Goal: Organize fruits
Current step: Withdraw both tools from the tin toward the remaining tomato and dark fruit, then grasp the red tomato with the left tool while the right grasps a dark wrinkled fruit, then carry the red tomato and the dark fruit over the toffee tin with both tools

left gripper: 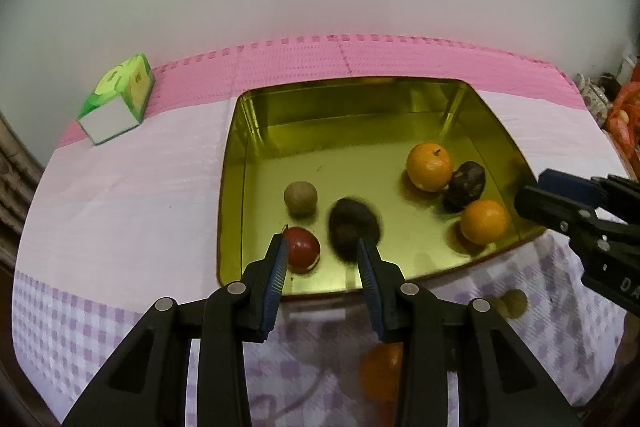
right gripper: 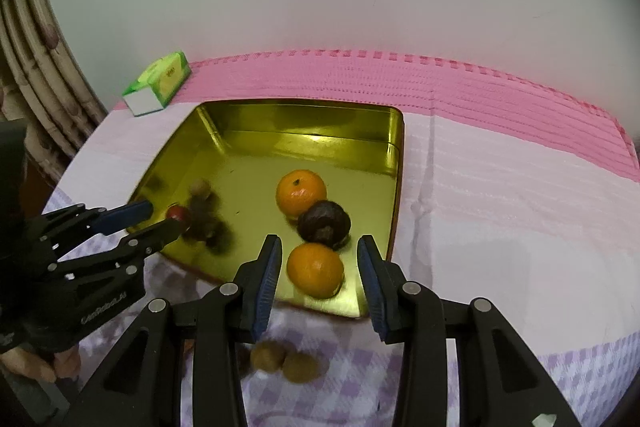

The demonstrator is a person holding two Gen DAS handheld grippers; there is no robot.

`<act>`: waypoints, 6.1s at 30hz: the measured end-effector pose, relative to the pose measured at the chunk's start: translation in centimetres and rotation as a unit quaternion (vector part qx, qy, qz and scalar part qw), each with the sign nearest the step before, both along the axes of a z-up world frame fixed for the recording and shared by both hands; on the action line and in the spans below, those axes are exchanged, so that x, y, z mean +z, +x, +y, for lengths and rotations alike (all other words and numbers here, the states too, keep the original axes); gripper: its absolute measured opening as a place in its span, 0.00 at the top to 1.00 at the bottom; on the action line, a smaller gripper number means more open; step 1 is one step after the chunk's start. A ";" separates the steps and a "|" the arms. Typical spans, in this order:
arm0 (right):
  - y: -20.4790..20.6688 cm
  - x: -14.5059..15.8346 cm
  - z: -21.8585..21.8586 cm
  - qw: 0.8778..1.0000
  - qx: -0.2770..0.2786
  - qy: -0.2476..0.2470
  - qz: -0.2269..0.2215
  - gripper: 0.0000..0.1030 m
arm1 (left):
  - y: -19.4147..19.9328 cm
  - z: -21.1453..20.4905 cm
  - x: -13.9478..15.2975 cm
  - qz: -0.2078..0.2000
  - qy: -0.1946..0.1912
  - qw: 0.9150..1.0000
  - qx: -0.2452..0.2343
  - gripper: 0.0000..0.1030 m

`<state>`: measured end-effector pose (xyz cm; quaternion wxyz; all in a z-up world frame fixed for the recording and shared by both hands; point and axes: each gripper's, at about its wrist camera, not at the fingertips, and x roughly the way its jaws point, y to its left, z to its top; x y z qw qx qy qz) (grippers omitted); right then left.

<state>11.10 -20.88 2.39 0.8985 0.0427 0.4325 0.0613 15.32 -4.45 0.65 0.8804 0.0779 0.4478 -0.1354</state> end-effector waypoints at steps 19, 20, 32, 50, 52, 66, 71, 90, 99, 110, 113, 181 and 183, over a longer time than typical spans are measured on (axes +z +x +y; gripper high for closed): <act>-6.4 -2.5 -0.4 1.000 -0.005 0.010 0.019 0.64 | -10.0 1.5 -1.3 0.054 -0.014 0.998 0.001 0.62; -6.6 -2.6 -0.4 1.000 -0.004 0.011 0.019 0.64 | -10.3 1.3 -1.5 0.057 -0.015 0.998 -0.004 0.62; -6.7 -3.5 -0.6 0.999 -0.005 0.014 0.029 0.64 | -10.3 -1.3 -3.2 0.069 -0.008 0.997 -0.027 0.62; -6.5 -4.5 -0.2 0.999 0.003 0.019 0.043 0.64 | -9.3 -1.9 -4.4 0.077 -0.007 0.996 -0.036 0.69; -6.5 -4.6 0.2 0.999 0.007 0.018 0.044 0.64 | -9.4 -1.6 -4.4 0.077 -0.008 0.996 -0.033 0.69; -6.9 -5.0 3.4 0.998 0.043 0.014 0.050 0.64 | -9.2 1.4 -4.2 0.075 -0.008 0.997 -0.003 0.69; -6.6 -5.4 4.3 0.997 0.052 0.013 0.055 0.63 | -8.7 2.1 -4.2 0.075 -0.010 0.997 0.008 0.69; -5.1 -6.3 6.9 0.996 0.071 -0.005 0.057 0.63 | -8.0 3.1 -4.4 0.073 -0.016 0.997 0.018 0.69; -5.0 -6.3 7.0 0.996 0.069 -0.011 0.054 0.68 | -8.1 3.1 -4.5 0.073 -0.016 0.997 0.017 0.69; -5.6 -6.2 6.3 0.996 0.065 -0.009 0.057 0.68 | -8.1 3.1 -4.4 0.073 -0.016 0.997 0.017 0.69; -5.9 -6.1 6.1 0.996 0.065 -0.009 0.057 0.68 | -8.1 3.2 -4.4 0.073 -0.016 0.997 0.018 0.69; -1.6 1.5 0.9 0.999 0.020 -0.024 -0.030 0.69 | -2.4 3.6 2.5 -0.027 -0.019 0.999 0.030 0.69; -0.9 1.1 0.6 0.999 0.016 -0.030 -0.026 0.69 | -1.6 3.4 2.3 -0.024 -0.016 0.999 0.029 0.69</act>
